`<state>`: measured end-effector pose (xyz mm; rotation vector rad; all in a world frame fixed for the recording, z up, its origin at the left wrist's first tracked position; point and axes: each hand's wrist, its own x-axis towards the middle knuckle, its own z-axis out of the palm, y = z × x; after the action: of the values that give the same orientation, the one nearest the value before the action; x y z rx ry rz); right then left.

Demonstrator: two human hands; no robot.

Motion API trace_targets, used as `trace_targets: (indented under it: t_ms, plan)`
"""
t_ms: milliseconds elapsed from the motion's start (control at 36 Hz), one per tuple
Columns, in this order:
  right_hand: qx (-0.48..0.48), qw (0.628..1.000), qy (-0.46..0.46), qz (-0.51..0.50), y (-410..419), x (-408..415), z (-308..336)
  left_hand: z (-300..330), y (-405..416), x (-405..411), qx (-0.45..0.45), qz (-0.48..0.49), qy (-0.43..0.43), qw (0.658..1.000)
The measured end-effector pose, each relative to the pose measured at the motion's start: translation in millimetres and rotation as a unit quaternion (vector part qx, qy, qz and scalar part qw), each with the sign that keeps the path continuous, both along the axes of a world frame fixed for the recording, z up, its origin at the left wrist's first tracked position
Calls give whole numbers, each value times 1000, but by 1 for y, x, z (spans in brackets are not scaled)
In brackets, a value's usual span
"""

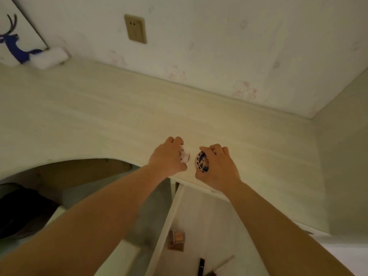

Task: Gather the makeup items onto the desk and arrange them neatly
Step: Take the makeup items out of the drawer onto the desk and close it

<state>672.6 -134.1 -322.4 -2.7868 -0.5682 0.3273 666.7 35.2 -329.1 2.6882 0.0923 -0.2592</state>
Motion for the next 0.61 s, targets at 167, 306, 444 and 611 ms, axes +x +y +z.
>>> trace_targets:
  t_ms: [167,306,444,611]
  plan:
    - [11,999,22,-30,32,50,-27,-25,29,58,3,-3,8,1000]
    - [-5,998,29,-47,48,84,-52,-51,45,92,-6,-1,3,1000]
    - [-10,997,18,-73,58,108,-71,-67,56,117,-5,4,-8,1000]
    - [-23,998,3,-64,65,125,-84,-75,61,130,-27,26,-27,999]
